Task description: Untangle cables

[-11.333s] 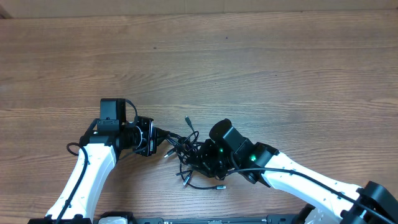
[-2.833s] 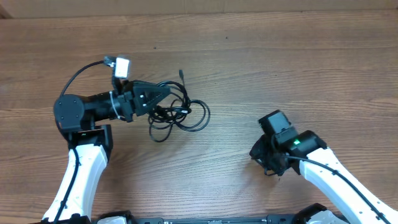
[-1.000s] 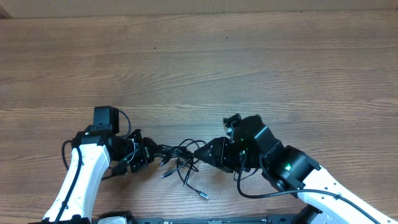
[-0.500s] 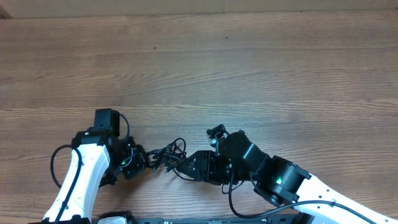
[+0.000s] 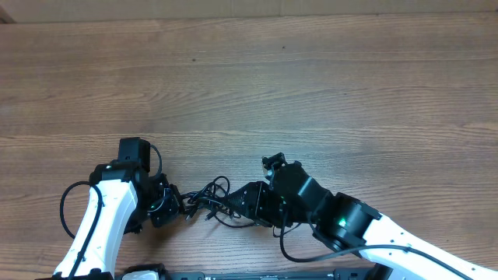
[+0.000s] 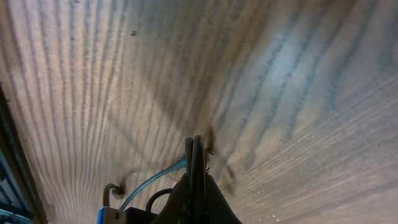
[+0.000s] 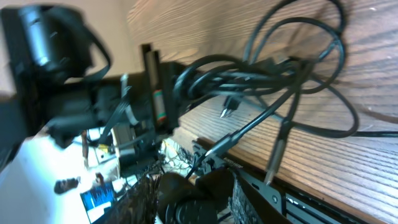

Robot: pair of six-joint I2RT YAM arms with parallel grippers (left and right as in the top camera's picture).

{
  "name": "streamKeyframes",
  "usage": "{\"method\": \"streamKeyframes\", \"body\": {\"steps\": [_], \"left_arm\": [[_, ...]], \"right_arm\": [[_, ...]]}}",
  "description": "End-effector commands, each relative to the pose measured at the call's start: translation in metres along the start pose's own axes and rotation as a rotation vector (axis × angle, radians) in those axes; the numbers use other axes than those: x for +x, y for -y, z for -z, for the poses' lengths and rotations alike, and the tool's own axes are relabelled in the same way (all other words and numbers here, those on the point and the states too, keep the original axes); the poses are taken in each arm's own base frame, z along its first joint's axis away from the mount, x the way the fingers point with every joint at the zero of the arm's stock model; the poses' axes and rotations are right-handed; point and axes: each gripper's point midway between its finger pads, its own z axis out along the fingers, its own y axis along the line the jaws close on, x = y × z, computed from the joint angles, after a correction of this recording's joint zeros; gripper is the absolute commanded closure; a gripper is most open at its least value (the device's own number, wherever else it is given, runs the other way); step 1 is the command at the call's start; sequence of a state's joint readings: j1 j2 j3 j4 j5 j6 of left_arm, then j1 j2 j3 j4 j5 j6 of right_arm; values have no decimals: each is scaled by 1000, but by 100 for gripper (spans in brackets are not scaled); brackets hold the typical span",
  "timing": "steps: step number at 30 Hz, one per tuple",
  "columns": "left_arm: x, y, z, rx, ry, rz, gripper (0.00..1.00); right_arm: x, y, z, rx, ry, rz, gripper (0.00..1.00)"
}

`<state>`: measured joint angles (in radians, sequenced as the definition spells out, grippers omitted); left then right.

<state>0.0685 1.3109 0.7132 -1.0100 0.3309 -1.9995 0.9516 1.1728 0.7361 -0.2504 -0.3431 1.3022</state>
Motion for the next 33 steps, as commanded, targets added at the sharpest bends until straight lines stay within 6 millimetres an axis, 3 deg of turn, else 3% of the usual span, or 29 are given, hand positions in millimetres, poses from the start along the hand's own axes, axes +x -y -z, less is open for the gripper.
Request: {"method": "streamKeyframes", "body": {"steps": [1,7,23,27,33], "left_arm": [[-1,-1,3,2,12,40,95],[0,-6,3,-19,6,50,96],[2,-7,3,-25,-5,72,96],[2,-7,3,-26,-7,72,95],[2,-7,3,-26,-7,68,95]], "right_arm": [[-3,6,-11,23,2,-65,62],[-5,1,-26,-8,-20,-47,63],[-6,-7,-31,-41,3,27,59],[-1,-3,-48,-29,-7,33,59],[11,-19,-73,-118,-44,52,59]]}}
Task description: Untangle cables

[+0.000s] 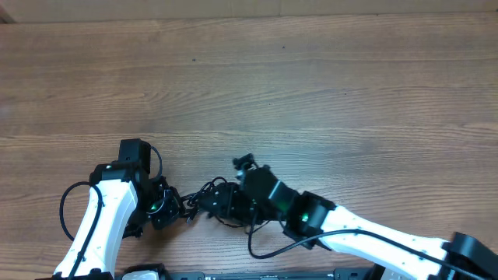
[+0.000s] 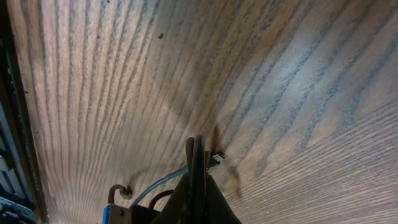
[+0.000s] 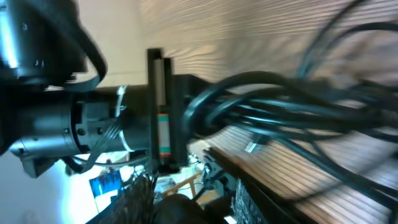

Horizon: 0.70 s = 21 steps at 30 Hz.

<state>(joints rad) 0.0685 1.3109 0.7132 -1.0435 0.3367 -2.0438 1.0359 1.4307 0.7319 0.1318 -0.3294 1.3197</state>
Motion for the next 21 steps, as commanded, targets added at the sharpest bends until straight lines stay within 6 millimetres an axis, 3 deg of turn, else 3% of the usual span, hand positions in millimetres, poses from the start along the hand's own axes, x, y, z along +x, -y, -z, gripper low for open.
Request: {"method": "streamKeyframes", "body": {"steps": [1,9,14,21], "left_arm": [[4,0,3,4,-16,12,96],[4,0,3,6,-16,-47,95],[5,0,3,7,-16,-111,96],[13,-1,4,-1,-65,-176,96]], "right_arm": [[2,-1,-12,-16,-3,-25,59],[-11,-7,-17,-51,60,-14,59],[-24,-4,-16,-38,137,-18,59],[-25,7,-23,-14,137,-82,59]]}}
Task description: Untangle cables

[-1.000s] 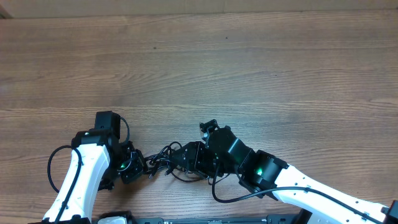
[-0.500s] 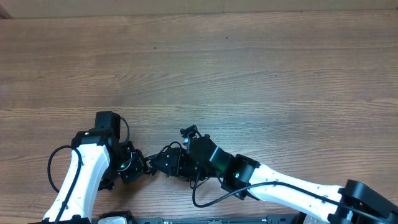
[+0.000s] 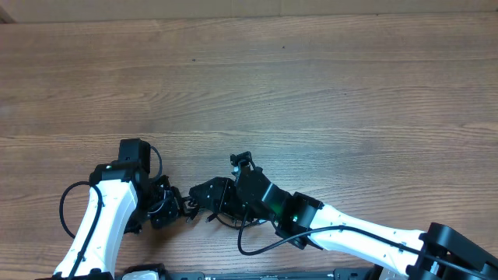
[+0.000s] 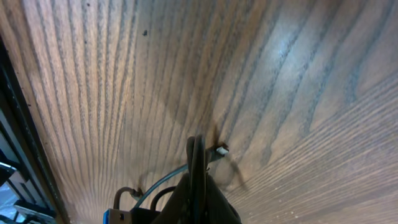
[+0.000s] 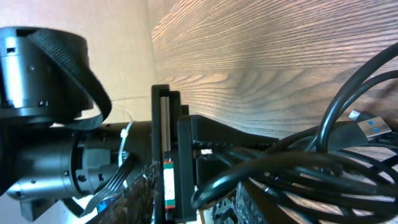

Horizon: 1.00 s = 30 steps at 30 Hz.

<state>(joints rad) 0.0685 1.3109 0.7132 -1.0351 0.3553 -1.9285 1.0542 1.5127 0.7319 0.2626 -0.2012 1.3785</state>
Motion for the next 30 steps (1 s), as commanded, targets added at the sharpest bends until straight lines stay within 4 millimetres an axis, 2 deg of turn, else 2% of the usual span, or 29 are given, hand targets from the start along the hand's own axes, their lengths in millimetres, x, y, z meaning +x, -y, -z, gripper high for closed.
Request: {"method": "streamKeyframes", "body": {"steps": [1,5,11,15,20,23,27,30], "left_arm": [[10,0,3,2,-44,-59,96],[10,0,3,2,-44,-58,96],[10,0,3,2,-47,-100,96],[14,0,4,3,-68,-133,95],[16,1,4,8,-78,-172,96],[16,1,4,8,-80,-195,95],[16,1,4,9,-80,-243,96],[14,1,4,12,-69,-247,96]], "right_arm": [[-3,8,-7,21,15,-58,59],[-2,17,-13,43,2,-78,60],[-5,5,-14,-10,14,-67,58],[-5,18,-20,26,15,-106,58],[-6,31,-36,24,10,-168,58],[-12,25,-45,-36,30,-155,59],[-15,6,-48,-135,35,-134,58],[-13,-4,-46,-174,19,-123,64]]}}
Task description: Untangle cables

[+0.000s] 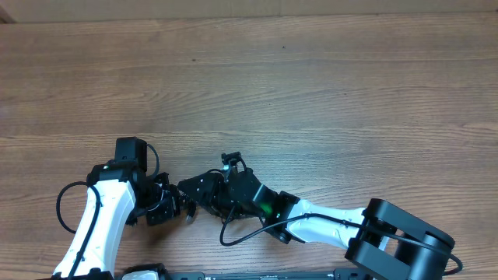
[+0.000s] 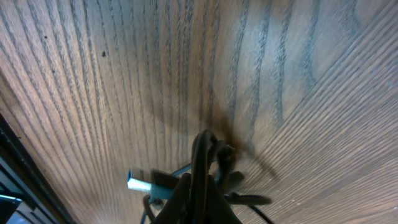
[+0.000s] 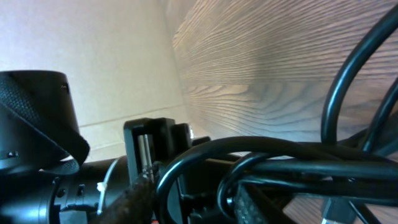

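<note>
The tangle of black cables (image 1: 204, 205) lies near the table's front edge, squeezed between my two grippers. My left gripper (image 1: 171, 205) is shut on a black cable loop (image 2: 203, 147); a USB plug with a blue tip (image 2: 148, 182) sticks out beside its jaws. From the right, my right gripper (image 1: 191, 189) is pushed into the tangle. Its fingers (image 3: 142, 194) stand apart, with thick cable loops (image 3: 292, 163) running between them. The left gripper's body (image 3: 149, 146) sits just behind those loops.
The wooden table (image 1: 311, 93) stretches far back and to both sides of the tangle. A dark rail (image 1: 257, 275) runs along the front edge close below the grippers. The two arms nearly touch at the tangle.
My right gripper has moved a little further left, up against the left gripper, and the cables now fill its view. A blue-tipped plug now shows beside the left jaws, which stay shut.
At first my left gripper held the left end of the tangle while my right gripper stood open to its right. At each later moment the right gripper was further left, deeper among the loops. Now it sits against the left gripper.
</note>
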Robot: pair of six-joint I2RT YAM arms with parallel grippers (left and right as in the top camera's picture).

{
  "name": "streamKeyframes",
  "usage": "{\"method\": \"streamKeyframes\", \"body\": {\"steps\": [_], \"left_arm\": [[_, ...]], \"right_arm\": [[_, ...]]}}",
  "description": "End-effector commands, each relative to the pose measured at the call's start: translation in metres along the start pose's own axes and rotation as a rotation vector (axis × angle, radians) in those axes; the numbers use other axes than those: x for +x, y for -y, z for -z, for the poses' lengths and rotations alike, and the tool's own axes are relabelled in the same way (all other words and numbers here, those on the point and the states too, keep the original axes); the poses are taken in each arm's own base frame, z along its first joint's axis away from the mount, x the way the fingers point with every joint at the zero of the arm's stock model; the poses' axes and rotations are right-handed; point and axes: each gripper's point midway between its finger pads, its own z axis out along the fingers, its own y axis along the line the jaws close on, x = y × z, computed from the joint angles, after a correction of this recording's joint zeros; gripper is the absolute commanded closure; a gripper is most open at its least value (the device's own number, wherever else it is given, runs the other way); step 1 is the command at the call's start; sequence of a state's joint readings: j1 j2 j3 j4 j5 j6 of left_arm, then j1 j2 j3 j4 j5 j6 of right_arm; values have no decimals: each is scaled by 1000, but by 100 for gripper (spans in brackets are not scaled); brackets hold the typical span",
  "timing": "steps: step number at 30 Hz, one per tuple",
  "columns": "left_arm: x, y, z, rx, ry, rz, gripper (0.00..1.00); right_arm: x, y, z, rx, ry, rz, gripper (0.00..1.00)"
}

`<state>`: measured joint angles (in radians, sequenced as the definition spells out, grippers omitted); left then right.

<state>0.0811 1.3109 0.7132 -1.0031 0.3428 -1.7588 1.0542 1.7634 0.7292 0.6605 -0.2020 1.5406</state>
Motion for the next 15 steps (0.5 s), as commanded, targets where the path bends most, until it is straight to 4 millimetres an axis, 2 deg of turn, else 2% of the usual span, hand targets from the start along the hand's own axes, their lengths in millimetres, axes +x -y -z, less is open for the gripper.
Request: {"method": "streamKeyframes", "body": {"steps": [1,4,7,12,15], "left_arm": [[15,-5,3,-17,-66,-77,96],[7,-4,2,-12,-19,-76,96],[4,-3,2,-9,-3,-76,95],[0,-1,2,0,22,-58,96],[-15,2,3,17,111,-26,96]], "right_arm": [[-1,-11,-3,-49,-3,19,67],[3,-31,2,-133,-77,129,81],[-1,-43,11,-187,-149,154,96],[-8,-58,27,-257,-244,190,96],[-11,-74,42,-315,-292,232,96]]}}
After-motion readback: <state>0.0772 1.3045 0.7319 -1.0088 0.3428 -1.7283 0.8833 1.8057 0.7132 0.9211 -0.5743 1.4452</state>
